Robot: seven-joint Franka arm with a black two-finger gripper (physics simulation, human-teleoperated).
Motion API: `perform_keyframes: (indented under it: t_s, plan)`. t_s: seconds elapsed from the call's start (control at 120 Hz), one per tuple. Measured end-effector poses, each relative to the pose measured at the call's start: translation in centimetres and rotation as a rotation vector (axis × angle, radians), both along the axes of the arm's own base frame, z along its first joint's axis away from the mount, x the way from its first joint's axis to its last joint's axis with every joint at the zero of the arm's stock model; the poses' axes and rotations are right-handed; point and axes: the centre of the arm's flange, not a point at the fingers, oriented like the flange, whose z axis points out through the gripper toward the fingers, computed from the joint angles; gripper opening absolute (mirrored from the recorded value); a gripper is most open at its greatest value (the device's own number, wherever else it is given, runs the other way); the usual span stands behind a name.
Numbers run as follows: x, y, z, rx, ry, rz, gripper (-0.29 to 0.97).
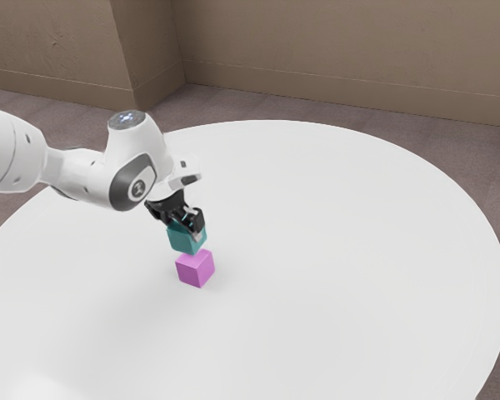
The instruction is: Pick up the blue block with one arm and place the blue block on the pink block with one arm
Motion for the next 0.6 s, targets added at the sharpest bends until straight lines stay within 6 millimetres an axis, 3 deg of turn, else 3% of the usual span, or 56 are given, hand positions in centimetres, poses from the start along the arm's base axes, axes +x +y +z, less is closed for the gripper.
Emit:
perform_keyframes:
  t_s: [0.342, 0.6]
  plan:
    - [-0.7, -1.5, -0.8, -0.007, 0.007, -0.003, 0.35]
    - [-0.6, -1.0, -1.3, -0.010, 0.012, 0.013, 0.36]
